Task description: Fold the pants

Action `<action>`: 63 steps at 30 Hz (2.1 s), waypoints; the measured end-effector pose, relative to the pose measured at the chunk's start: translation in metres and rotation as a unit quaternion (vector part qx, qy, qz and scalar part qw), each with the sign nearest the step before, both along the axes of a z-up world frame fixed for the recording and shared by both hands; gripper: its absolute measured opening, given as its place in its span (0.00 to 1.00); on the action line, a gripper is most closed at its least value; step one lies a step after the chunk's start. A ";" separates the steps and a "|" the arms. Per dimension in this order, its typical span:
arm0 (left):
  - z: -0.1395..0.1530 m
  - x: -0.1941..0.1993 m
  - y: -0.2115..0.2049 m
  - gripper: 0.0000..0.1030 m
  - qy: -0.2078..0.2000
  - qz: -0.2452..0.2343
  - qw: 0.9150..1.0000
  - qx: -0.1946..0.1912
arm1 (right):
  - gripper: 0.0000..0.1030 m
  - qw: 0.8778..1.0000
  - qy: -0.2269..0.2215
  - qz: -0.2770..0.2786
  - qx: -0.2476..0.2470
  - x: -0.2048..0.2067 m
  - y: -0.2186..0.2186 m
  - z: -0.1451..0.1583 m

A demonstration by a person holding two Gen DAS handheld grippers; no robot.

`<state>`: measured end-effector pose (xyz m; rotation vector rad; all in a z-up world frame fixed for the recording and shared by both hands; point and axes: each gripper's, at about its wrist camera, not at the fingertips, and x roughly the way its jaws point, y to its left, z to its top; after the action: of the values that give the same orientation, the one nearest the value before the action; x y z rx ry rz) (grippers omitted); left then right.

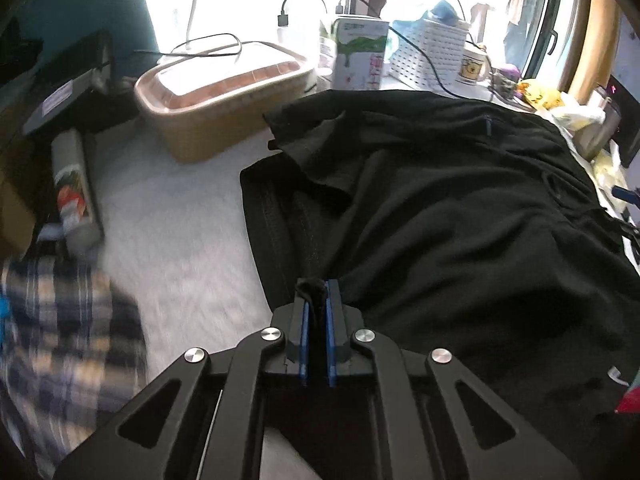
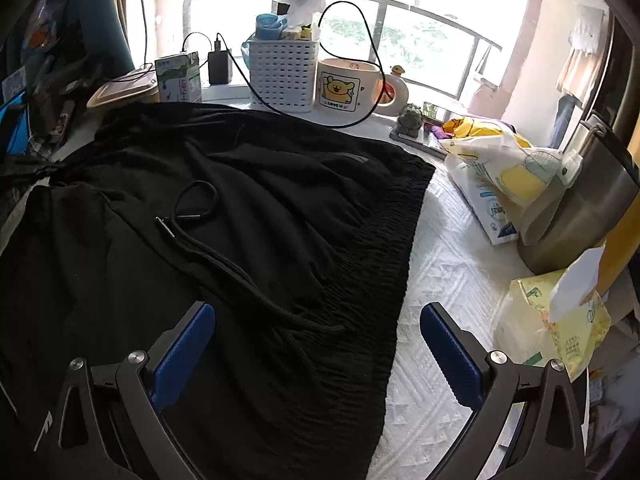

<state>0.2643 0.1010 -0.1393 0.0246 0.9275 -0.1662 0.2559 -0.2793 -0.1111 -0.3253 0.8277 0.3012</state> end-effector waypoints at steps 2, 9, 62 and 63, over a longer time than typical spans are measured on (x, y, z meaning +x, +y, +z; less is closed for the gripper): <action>0.001 -0.015 -0.002 0.05 0.004 0.002 1.000 -0.005 | 1.00 1.000 -0.001 0.003 0.001 -0.003 -0.001 0.001; 0.007 -0.034 -0.003 0.08 0.022 0.001 1.000 -0.009 | 1.00 1.000 -0.002 0.013 -0.003 -0.011 -0.003 0.000; 0.051 -0.056 -0.015 0.67 -0.087 -0.002 0.996 0.016 | 1.00 0.996 -0.068 0.040 -0.044 -0.026 0.009 0.030; 0.050 -0.065 -0.016 0.67 -0.085 -0.002 0.996 0.009 | 1.00 0.996 -0.069 0.035 -0.045 -0.036 0.004 0.029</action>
<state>0.1993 0.0855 -0.0896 0.0563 0.7595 -0.1578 0.2201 -0.2752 -0.0819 -0.4557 0.6968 0.3044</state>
